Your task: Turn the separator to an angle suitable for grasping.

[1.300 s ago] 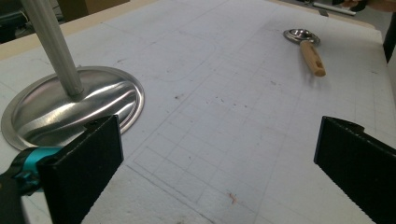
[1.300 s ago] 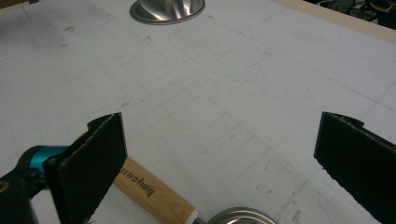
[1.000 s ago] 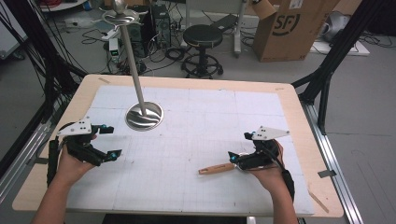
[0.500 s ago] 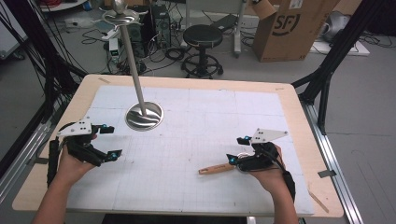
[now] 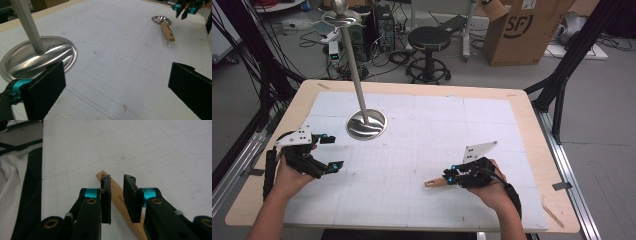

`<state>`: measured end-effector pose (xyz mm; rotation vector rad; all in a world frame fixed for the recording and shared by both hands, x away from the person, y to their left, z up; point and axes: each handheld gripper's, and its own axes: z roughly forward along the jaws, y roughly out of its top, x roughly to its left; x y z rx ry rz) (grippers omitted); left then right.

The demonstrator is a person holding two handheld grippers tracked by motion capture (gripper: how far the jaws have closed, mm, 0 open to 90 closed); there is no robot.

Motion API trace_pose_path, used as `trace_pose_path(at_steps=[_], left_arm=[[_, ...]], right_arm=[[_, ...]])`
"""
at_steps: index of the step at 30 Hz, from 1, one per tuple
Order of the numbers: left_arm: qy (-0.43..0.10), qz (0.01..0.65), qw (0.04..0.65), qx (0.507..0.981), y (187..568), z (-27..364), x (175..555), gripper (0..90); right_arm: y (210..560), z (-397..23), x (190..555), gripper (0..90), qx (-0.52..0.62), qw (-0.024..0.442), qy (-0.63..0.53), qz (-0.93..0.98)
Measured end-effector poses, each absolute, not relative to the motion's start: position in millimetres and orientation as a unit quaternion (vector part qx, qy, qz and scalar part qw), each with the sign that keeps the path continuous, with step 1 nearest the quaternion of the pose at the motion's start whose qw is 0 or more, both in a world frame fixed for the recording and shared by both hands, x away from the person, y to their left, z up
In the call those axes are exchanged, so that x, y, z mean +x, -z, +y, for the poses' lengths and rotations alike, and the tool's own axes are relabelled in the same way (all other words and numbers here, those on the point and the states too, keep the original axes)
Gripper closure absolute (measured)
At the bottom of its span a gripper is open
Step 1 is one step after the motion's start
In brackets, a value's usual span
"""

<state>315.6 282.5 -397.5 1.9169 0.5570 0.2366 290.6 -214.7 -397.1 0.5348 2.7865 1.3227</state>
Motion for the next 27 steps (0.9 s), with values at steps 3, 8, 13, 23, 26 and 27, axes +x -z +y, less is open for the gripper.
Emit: trace_pose_path(at_steps=[3, 8, 13, 23, 26, 27], left_arm=[[-0.099, 0.234, 0.536, 0.805, 397.8, 282.3, 316.0, 1.9], [-0.099, 0.234, 0.534, 0.807, 398.1, 281.9, 316.0, 1.8], [-0.097, 0.233, 0.532, 0.808, 398.5, 282.0, 316.4, 1.8], [-0.092, 0.233, 0.529, 0.81, 400.8, 280.6, 318.1, 1.8], [-0.091, 0.235, 0.529, 0.811, 401.3, 280.6, 318.3, 1.8], [-0.091, 0.236, 0.527, 0.811, 401.6, 280.4, 318.3, 1.8]], right_arm=[[400.0, -200.3, 287.7, 88.9, 0.152, -0.001, -0.405, 0.902], [403.7, -185.9, 284.6, 89.2, 0.134, -0.012, -0.386, 0.912], [414.1, -169.1, 283.6, 89.1, 0.126, -0.024, -0.354, 0.926], [421.7, -156.2, 287.8, 89.1, 0.14, -0.005, -0.325, 0.935], [421.0, -156.5, 290.6, 89.1, 0.149, 0.002, -0.326, 0.934], [420.8, -156.7, 291.5, 89.1, 0.151, 0.002, -0.326, 0.933]])
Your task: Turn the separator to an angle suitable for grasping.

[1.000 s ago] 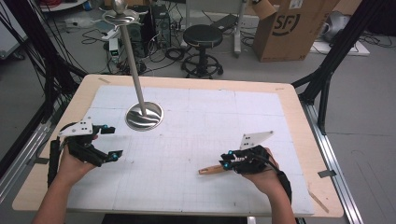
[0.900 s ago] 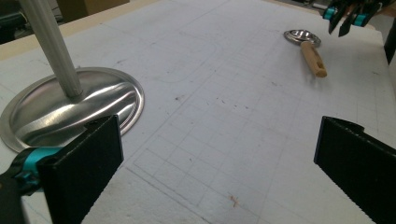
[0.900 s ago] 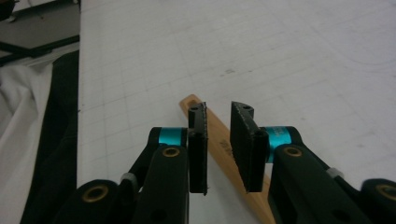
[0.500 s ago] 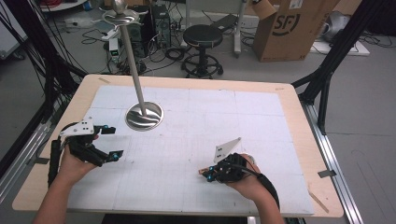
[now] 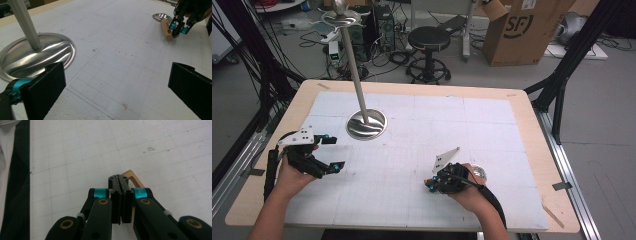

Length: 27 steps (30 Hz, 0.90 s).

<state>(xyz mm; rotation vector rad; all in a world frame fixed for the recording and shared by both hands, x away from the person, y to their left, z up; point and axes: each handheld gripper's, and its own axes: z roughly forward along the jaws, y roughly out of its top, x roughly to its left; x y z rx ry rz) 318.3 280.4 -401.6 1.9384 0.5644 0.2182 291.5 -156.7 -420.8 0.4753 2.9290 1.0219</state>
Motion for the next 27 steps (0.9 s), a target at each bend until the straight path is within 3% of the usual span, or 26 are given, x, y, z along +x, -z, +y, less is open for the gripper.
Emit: trace_pose_path(at_steps=[27], left_arm=[[-0.087, 0.24, 0.53, 0.809, 403.4, 282.0, 321.5, 1.8]], right_arm=[[419.5, -163.6, 338.1, 89.1, 0.267, 0.054, -0.309, 0.911]])
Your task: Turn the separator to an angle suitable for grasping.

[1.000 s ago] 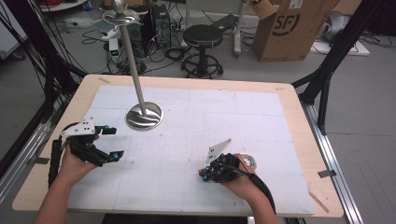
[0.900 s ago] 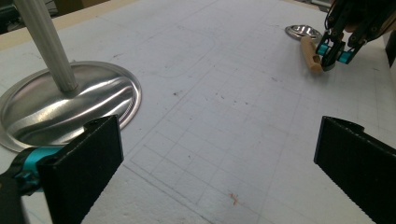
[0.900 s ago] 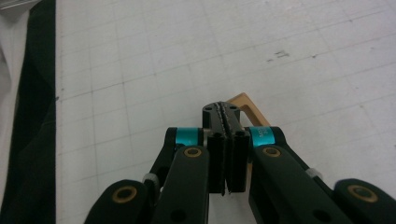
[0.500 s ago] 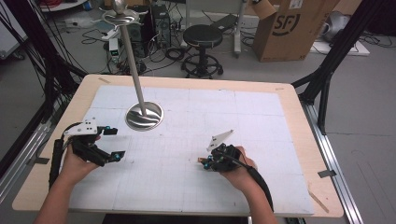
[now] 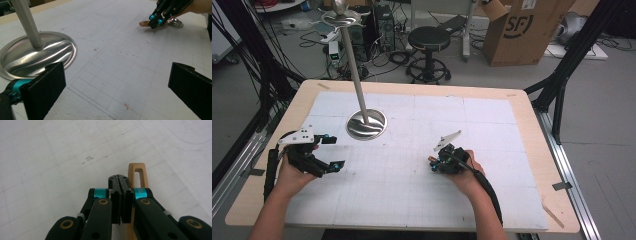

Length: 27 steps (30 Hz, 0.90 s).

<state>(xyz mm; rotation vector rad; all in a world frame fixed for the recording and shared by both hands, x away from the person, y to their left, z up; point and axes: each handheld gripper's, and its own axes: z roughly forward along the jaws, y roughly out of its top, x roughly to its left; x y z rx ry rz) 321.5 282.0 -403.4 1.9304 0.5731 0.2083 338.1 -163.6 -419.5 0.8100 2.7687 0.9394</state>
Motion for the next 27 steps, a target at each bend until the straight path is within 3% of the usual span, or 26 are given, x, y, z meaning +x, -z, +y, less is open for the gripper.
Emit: trace_pose_path(at_steps=[16, 27], left_arm=[[-0.082, 0.238, 0.525, 0.813, 405.0, 280.1, 322.1, 1.9], [-0.077, 0.238, 0.533, 0.808, 403.7, 281.5, 321.1, 1.9]], right_arm=[[419.8, -177.4, 348.8, 89.1, 0.303, 0.058, -0.321, 0.895], [392.3, -194.5, 321.8, 65.2, 0.29, 0.076, -0.381, 0.874]])
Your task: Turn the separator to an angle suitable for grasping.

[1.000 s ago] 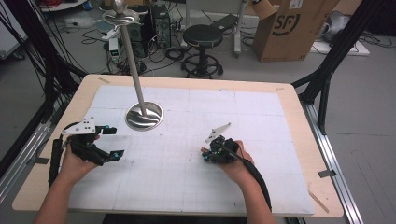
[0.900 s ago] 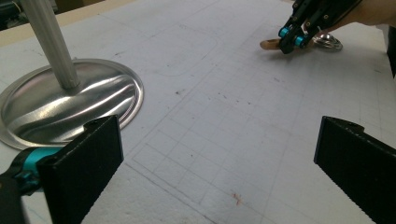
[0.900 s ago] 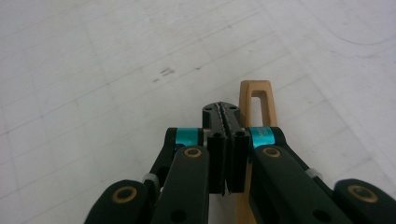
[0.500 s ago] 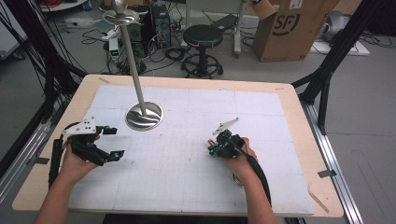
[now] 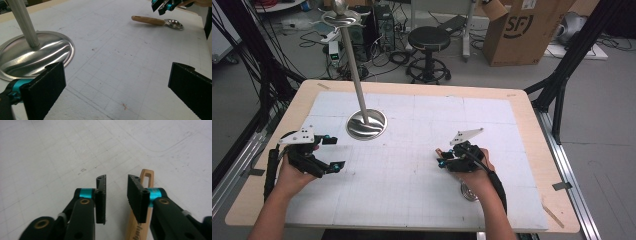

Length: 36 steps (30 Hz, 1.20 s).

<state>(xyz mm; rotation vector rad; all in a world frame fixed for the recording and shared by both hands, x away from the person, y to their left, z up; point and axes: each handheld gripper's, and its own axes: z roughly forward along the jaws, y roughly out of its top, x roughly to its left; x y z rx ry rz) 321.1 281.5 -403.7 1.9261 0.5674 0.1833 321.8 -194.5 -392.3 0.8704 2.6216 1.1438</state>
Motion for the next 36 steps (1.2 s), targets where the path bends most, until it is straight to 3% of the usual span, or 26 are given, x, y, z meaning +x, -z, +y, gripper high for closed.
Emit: trace_pose_path(at_steps=[9, 12, 22, 36], left_arm=[[-0.076, 0.236, 0.535, 0.808, 403.1, 281.4, 320.5, 1.8], [-0.077, 0.235, 0.538, 0.806, 402.5, 281.6, 319.8, 1.8], [-0.08, 0.232, 0.542, 0.804, 402.0, 281.0, 320.2, 1.9], [-0.082, 0.23, 0.558, 0.793, 397.9, 283.9, 318.2, 1.9]], right_arm=[[379.1, -221.0, 300.7, 52.0, 0.301, 0.11, -0.438, 0.84], [377.9, -229.6, 295.6, 43.8, 0.307, 0.108, -0.452, 0.83], [383.3, -249.6, 285.7, 37.4, 0.305, 0.097, -0.465, 0.826], [380.6, -258.5, 281.9, 20.7, 0.315, 0.118, -0.473, 0.814]])
